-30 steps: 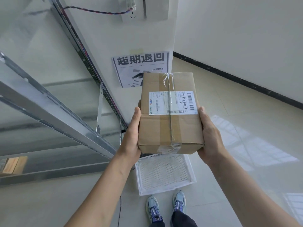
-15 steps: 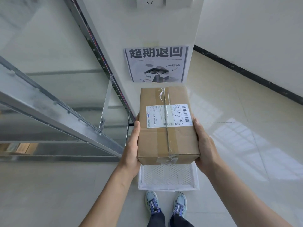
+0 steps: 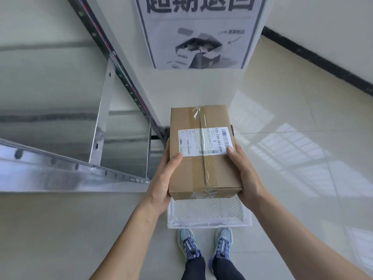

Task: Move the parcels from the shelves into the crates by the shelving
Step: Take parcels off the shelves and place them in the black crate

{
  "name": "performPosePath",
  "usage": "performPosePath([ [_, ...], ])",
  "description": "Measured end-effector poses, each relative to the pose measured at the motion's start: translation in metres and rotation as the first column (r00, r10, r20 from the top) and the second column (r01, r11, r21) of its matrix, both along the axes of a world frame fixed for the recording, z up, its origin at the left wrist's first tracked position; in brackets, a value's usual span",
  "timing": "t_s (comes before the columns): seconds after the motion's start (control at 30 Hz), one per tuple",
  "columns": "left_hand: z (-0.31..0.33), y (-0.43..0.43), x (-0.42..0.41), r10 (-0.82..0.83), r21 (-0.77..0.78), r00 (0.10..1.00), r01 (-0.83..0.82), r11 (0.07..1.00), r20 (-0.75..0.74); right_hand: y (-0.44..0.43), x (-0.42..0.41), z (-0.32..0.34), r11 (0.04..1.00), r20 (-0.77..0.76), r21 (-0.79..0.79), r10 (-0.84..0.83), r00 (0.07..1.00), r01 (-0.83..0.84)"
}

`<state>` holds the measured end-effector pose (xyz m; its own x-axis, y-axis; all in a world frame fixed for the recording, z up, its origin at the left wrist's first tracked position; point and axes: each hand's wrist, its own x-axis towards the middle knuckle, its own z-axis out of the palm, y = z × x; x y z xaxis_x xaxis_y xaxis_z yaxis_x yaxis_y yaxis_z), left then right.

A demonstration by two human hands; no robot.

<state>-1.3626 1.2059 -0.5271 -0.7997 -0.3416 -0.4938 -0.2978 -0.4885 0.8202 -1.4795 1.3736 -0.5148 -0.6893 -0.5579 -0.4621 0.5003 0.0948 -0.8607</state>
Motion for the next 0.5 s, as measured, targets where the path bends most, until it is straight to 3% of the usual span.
performPosePath([
  [0.17, -0.099, -0.019, -0.018, 0.036, 0.034, 0.991, -0.041, 0.999, 0.128, -0.022, -0.026, -0.107, 0.998, 0.023, 0.050, 0.045, 0.999, -0.046],
  [0.33, -0.191, -0.037, -0.037, 0.053, 0.047, 0.985, -0.062, 0.997, 0.165, -0.040, -0.047, -0.208, 0.993, 0.015, 0.087, 0.074, 0.997, -0.075],
  [0.5, -0.281, -0.059, -0.045, 0.045, -0.032, 0.972, -0.038, 0.999, 0.232, -0.062, -0.058, -0.301, 0.985, 0.031, 0.141, 0.099, 0.995, -0.103],
])
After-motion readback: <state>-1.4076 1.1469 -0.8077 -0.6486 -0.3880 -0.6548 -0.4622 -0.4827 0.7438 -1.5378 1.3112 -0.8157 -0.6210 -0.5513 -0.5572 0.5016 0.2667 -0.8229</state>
